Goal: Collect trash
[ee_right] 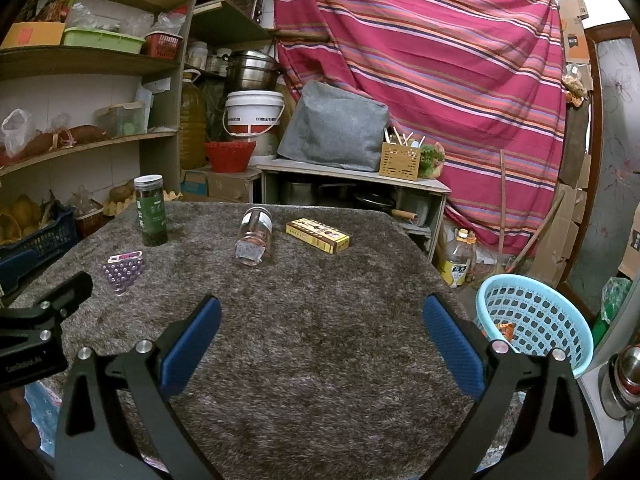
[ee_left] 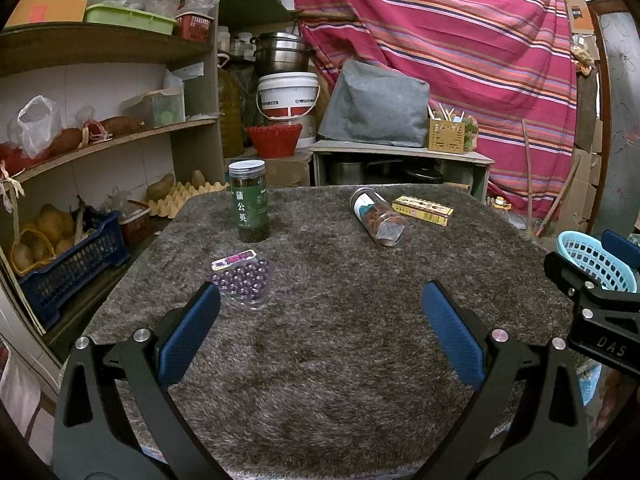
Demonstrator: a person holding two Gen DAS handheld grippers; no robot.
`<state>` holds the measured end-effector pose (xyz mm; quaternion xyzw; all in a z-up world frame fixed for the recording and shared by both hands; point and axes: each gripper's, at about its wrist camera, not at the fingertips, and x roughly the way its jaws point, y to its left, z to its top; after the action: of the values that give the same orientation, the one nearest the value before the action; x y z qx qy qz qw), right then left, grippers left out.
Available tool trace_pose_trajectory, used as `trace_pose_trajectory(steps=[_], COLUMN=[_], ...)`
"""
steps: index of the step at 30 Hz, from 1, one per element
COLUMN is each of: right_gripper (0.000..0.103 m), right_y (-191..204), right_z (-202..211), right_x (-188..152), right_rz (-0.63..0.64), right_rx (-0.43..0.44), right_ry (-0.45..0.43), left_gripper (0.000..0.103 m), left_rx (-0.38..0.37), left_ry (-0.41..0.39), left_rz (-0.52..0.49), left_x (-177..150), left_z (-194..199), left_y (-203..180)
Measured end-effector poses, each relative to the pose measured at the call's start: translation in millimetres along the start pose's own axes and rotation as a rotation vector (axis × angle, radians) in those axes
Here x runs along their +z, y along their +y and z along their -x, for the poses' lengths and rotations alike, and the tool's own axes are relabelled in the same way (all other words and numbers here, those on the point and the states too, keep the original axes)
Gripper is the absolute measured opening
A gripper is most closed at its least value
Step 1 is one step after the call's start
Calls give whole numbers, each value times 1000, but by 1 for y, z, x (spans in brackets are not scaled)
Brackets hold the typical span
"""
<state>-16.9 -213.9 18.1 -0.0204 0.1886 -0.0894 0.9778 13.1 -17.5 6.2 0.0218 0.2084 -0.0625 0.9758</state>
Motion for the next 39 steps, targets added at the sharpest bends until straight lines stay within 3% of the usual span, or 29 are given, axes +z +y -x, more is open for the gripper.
trace_pose_trajectory(steps=[39], right_gripper=[99], right_y=[13], right_z=[-5], right_x=[-5], right_rz=[3], right_rx=[5], right_ry=[22], left_gripper=[98], left_rx=[25], left_ry=[2], left_rz=[-3], left_x=[5], left_z=[-1], left_y=[13])
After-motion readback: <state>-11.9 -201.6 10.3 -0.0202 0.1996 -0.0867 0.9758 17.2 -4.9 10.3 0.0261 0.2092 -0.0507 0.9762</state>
